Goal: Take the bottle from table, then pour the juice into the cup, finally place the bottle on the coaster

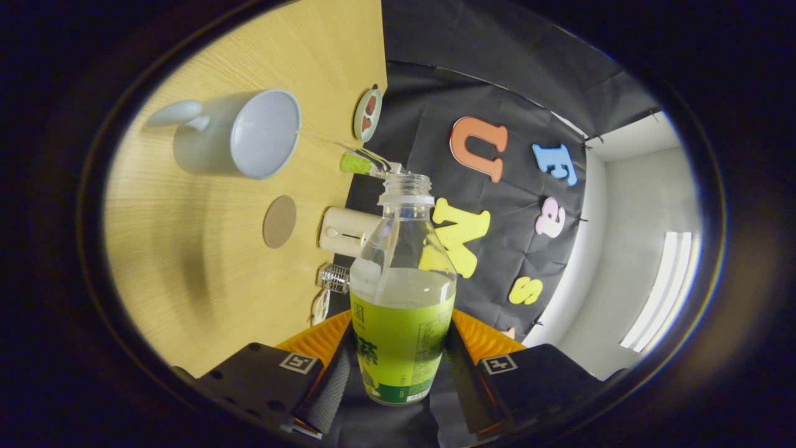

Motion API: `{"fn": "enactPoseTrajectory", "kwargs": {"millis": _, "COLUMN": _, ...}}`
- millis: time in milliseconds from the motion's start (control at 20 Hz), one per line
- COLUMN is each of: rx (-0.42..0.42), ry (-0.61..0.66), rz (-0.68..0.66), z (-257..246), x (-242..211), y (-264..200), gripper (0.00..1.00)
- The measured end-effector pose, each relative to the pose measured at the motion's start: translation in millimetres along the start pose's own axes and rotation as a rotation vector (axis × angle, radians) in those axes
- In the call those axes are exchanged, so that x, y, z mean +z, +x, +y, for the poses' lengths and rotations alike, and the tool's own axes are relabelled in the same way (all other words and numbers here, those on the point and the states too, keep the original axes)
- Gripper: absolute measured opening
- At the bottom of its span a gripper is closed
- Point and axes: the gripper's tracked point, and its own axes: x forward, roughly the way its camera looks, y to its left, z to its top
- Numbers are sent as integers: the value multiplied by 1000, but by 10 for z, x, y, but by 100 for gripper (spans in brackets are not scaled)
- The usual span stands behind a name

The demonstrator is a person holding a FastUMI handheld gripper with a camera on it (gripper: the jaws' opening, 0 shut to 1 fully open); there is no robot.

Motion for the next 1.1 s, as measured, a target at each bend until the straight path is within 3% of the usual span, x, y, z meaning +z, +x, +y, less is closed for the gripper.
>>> {"fn": "enactPoseTrajectory", "kwargs": {"millis": 1100, "rx": -26, "ry": -89, "rz": 20, "z": -31, "x": -139, "y": 25, "gripper": 81}}
